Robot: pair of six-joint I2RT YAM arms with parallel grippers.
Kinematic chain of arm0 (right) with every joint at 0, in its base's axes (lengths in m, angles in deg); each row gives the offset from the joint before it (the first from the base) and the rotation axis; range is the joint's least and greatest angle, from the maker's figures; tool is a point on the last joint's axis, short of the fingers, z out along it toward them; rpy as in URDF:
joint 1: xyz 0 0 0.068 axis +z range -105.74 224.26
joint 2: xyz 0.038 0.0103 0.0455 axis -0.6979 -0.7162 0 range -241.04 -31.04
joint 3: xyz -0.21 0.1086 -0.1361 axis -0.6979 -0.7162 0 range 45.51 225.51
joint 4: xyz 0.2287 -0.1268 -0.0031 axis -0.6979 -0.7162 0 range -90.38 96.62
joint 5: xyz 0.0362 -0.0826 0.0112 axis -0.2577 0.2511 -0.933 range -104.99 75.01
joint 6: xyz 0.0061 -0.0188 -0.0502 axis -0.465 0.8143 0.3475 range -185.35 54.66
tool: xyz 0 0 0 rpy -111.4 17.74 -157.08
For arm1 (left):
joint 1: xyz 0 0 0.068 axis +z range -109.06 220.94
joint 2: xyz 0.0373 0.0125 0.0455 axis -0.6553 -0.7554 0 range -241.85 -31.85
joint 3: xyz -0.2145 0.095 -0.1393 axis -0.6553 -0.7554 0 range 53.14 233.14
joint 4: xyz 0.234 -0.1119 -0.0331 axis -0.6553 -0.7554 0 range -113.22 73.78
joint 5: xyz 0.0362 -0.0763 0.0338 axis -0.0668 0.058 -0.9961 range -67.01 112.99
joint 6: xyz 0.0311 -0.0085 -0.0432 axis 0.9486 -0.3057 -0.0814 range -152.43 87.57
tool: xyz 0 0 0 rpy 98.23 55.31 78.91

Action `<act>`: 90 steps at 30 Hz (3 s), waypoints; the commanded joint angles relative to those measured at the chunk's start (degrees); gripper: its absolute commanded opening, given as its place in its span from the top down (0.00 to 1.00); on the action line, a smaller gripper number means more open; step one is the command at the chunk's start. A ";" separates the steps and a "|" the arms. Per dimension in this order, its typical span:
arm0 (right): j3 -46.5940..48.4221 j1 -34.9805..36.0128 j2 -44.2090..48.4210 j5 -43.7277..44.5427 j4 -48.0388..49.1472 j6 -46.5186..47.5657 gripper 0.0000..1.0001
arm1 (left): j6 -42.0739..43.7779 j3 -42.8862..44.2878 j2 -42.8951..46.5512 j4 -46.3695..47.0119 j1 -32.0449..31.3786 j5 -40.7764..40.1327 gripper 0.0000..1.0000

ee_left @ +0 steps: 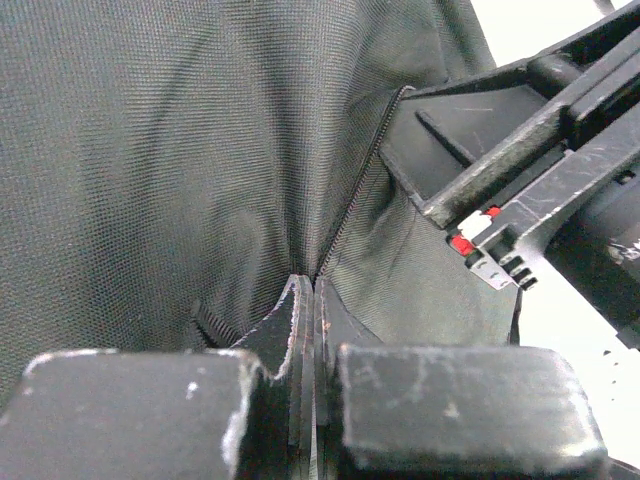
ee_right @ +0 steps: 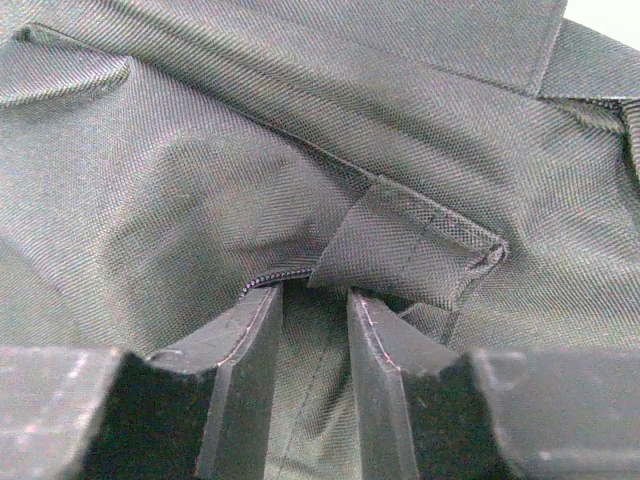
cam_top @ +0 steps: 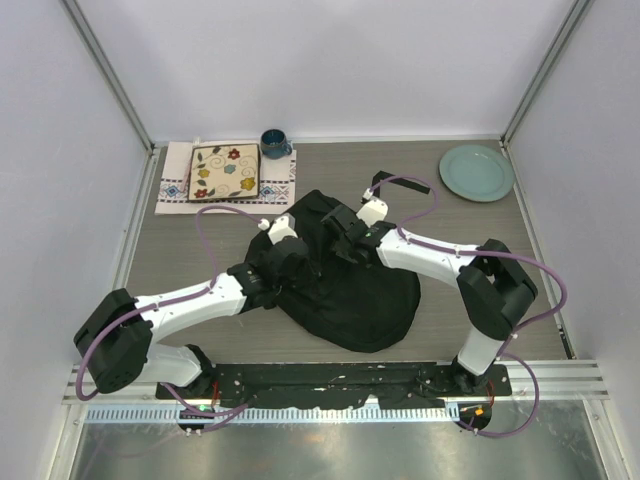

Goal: Pack the student bag
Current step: Place the personal item in the student bag.

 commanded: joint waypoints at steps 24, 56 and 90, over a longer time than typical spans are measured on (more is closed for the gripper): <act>-11.67 0.45 15.19 -2.43 0.81 11.45 1.00 | 2.15 1.63 1.79 -3.20 2.20 1.68 1.00; -28.91 1.07 45.17 -1.47 15.86 8.28 0.53 | 25.53 7.89 -0.24 -8.55 0.80 38.15 0.85; -20.55 -13.26 28.99 -10.08 2.22 24.01 0.50 | -2.57 -11.61 37.36 -20.25 1.06 2.65 0.28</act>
